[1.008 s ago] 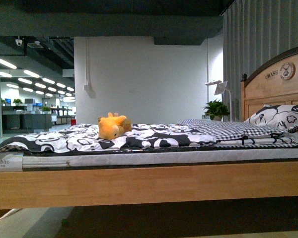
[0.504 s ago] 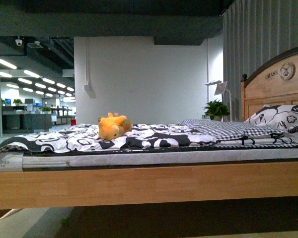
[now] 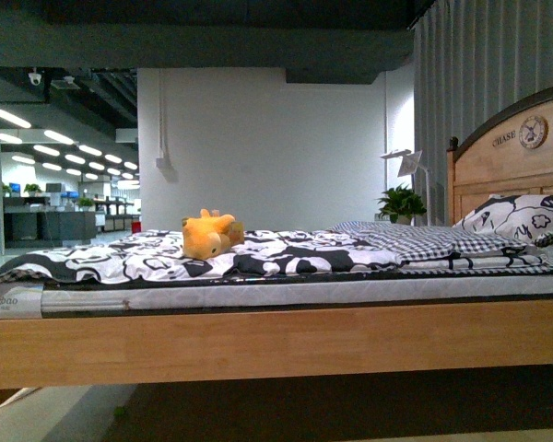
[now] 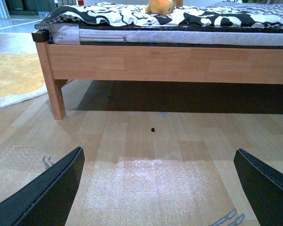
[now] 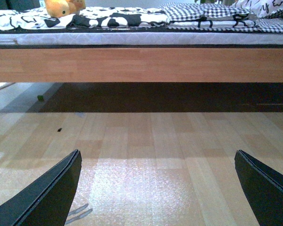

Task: Put away toys

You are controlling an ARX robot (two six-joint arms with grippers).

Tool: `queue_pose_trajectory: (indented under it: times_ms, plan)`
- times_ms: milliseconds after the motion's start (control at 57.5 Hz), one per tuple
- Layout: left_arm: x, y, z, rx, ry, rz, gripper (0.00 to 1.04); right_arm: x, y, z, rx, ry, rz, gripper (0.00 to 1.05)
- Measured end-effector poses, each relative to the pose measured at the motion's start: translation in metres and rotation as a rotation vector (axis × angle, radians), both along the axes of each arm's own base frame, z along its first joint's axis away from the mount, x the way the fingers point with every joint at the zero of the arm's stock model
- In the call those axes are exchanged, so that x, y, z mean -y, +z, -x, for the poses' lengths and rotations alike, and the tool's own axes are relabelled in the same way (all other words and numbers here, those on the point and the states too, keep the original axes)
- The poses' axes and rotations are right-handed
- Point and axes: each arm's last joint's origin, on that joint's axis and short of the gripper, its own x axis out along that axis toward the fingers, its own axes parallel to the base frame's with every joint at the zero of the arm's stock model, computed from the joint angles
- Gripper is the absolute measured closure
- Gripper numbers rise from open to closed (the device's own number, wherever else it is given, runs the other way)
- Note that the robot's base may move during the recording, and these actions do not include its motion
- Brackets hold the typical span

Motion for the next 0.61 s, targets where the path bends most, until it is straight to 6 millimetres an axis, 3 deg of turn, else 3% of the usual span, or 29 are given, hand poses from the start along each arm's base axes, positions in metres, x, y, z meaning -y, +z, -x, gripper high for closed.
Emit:
queue_pose_trajectory:
  times_ms: [608]
  plan:
    - [0.0,0.0,0.0,0.0,0.0,0.0,0.06,0.0,0.0,0.0,0.0,0.0,0.0,0.07]
